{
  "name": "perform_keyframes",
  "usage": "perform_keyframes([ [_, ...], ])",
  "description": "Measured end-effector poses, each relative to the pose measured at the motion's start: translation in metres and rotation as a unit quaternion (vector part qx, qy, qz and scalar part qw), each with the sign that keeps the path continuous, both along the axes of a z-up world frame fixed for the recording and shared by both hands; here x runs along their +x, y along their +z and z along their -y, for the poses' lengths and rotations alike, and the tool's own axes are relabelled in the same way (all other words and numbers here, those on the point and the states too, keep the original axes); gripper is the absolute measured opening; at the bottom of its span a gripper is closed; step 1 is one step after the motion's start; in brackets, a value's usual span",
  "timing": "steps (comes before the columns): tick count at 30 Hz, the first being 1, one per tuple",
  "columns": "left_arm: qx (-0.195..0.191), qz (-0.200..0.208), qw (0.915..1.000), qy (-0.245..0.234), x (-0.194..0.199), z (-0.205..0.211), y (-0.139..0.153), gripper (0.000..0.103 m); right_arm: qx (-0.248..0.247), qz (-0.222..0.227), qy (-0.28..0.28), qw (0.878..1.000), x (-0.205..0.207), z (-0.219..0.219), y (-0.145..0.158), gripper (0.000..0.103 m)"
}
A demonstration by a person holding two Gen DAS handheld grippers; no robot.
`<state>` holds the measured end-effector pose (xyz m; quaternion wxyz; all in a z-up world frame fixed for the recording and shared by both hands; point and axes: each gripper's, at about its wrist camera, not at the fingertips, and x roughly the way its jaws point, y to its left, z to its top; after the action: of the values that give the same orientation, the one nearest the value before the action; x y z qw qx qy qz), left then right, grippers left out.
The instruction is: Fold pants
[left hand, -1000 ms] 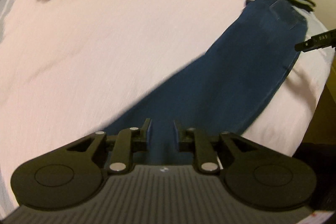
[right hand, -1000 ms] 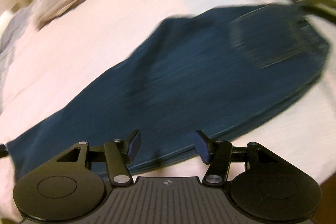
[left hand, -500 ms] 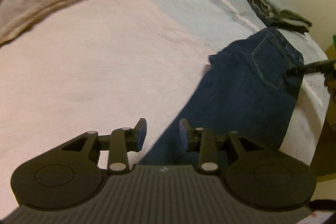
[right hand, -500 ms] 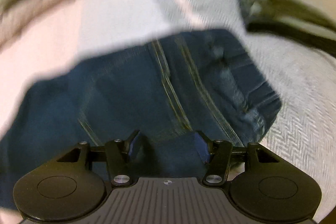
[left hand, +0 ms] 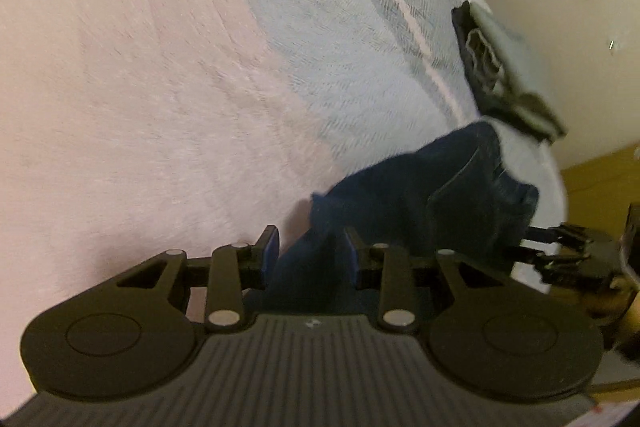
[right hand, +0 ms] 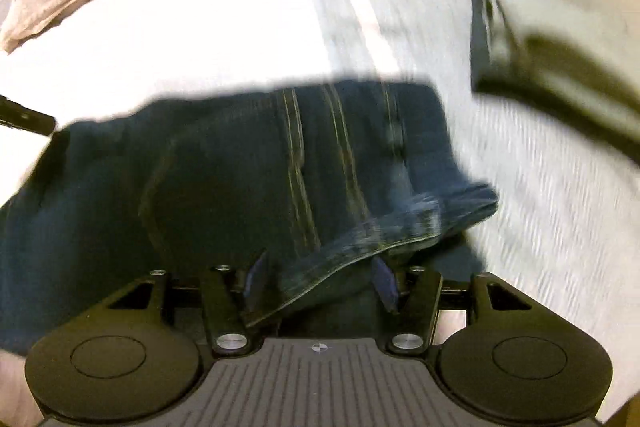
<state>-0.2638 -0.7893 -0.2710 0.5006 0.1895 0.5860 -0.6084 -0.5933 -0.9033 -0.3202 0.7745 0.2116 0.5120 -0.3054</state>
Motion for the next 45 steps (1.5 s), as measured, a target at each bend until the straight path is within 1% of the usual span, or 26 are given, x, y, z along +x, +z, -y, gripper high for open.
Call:
perform_keyframes([
  [1, 0.006, -0.015, 0.9999, 0.003, 0.003, 0.008, -0.007, 0.029, -0.001, -0.002, 0.003, 1.0, 0.006, 0.002, 0.003, 0.053],
  [3, 0.02, -0.048, 0.9986, 0.004, 0.005, 0.023, -0.022, 0.029, 0.023, -0.039, -0.002, 0.999, 0.009, 0.007, -0.002, 0.054],
  [5, 0.033, -0.077, 0.9965, -0.001, 0.004, 0.035, -0.035, 0.029, 0.077, -0.115, -0.012, 0.99, 0.006, 0.007, -0.018, 0.054],
  [6, 0.038, -0.088, 0.9953, 0.0, 0.005, 0.04, -0.041, 0.029, 0.093, -0.141, -0.041, 0.985, -0.006, 0.006, -0.024, 0.054],
  [7, 0.044, -0.099, 0.9941, 0.001, 0.005, 0.042, -0.045, 0.029, 0.106, -0.148, -0.084, 0.98, -0.022, 0.006, -0.026, 0.054],
  [8, 0.051, -0.109, 0.9927, 0.0, 0.005, 0.045, -0.049, 0.029, 0.122, -0.15, -0.124, 0.973, -0.039, 0.007, -0.027, 0.054],
  [9, 0.056, -0.115, 0.9918, -0.001, 0.004, 0.047, -0.052, 0.029, 0.12, -0.154, -0.164, 0.967, -0.055, 0.007, -0.025, 0.054],
  [10, 0.061, -0.12, 0.9909, -0.002, 0.004, 0.049, -0.055, 0.029, 0.095, -0.153, -0.191, 0.965, -0.065, 0.007, -0.018, 0.054],
  [11, 0.065, -0.129, 0.9894, -0.002, 0.004, 0.05, -0.057, 0.029, 0.069, -0.139, -0.196, 0.968, -0.067, 0.007, -0.009, 0.054],
  [13, 0.075, -0.147, 0.9862, 0.002, 0.003, 0.053, -0.062, 0.028, 0.022, -0.102, -0.177, 0.979, -0.06, 0.008, 0.008, 0.054],
  [16, 0.087, -0.167, 0.982, 0.015, 0.006, 0.058, -0.065, 0.026, -0.014, -0.061, -0.128, 0.99, -0.034, 0.019, 0.011, 0.054],
  [17, 0.091, -0.168, 0.9815, 0.017, 0.006, 0.059, -0.065, 0.018, -0.023, -0.054, -0.114, 0.992, -0.024, 0.023, 0.01, 0.054],
  [18, 0.094, -0.164, 0.9818, 0.017, 0.005, 0.06, -0.065, 0.011, -0.029, -0.04, -0.104, 0.993, -0.016, 0.029, 0.006, 0.054],
  [19, 0.094, -0.16, 0.9825, 0.016, 0.005, 0.06, -0.065, 0.01, -0.029, -0.023, -0.094, 0.995, -0.007, 0.035, 0.002, 0.054],
  [20, 0.092, -0.158, 0.9829, 0.019, 0.005, 0.06, -0.063, 0.005, -0.026, -0.012, -0.082, 0.996, 0.002, 0.043, -0.004, 0.054],
  [21, 0.083, -0.152, 0.9845, 0.027, 0.005, 0.058, -0.06, 0.003, -0.02, -0.011, -0.07, 0.997, 0.007, 0.049, -0.014, 0.054],
  [23, 0.06, -0.121, 0.9896, 0.051, 0.008, 0.054, -0.05, 0.002, 0.0, -0.032, -0.066, 0.997, 0.008, 0.059, -0.036, 0.054],
  [25, 0.036, -0.095, 0.9904, 0.094, 0.017, 0.046, -0.045, 0.0, 0.011, -0.018, -0.072, 0.997, -0.003, 0.061, -0.046, 0.056],
  [27, 0.043, -0.094, 0.985, 0.138, 0.03, 0.038, -0.053, 0.0, 0.009, -0.011, -0.069, 0.997, -0.016, 0.056, -0.048, 0.058],
  [29, 0.047, -0.097, 0.9824, 0.152, 0.041, 0.035, -0.056, 0.0, 0.001, -0.011, -0.064, 0.998, -0.028, 0.048, -0.045, 0.058],
  [33, 0.012, -0.052, 0.991, 0.123, 0.044, 0.034, -0.026, 0.0, -0.006, -0.003, -0.077, 0.997, -0.052, 0.029, -0.038, 0.058],
  [36, -0.003, -0.029, 0.9964, 0.079, 0.028, 0.029, -0.005, 0.0, -0.01, -0.017, -0.077, 0.997, -0.066, 0.018, -0.042, 0.058],
  [37, -0.006, -0.019, 0.998, 0.06, 0.019, 0.028, 0.0, 0.0, -0.01, -0.022, -0.088, 0.996, -0.069, 0.018, -0.041, 0.058],
  [39, -0.011, -0.01, 0.9996, 0.024, -0.005, 0.021, 0.005, 0.0, 0.007, -0.029, -0.139, 0.99, -0.084, 0.016, -0.036, 0.058],
  [42, -0.021, 0.006, 0.9994, -0.026, -0.043, 0.011, 0.007, 0.005, 0.032, 0.022, -0.23, 0.972, -0.11, 0.011, -0.022, 0.058],
  [45, -0.028, 0.028, 0.996, -0.08, -0.082, -0.003, 0.0, 0.005, 0.045, 0.103, -0.272, 0.956, -0.124, 0.007, -0.014, 0.058],
])
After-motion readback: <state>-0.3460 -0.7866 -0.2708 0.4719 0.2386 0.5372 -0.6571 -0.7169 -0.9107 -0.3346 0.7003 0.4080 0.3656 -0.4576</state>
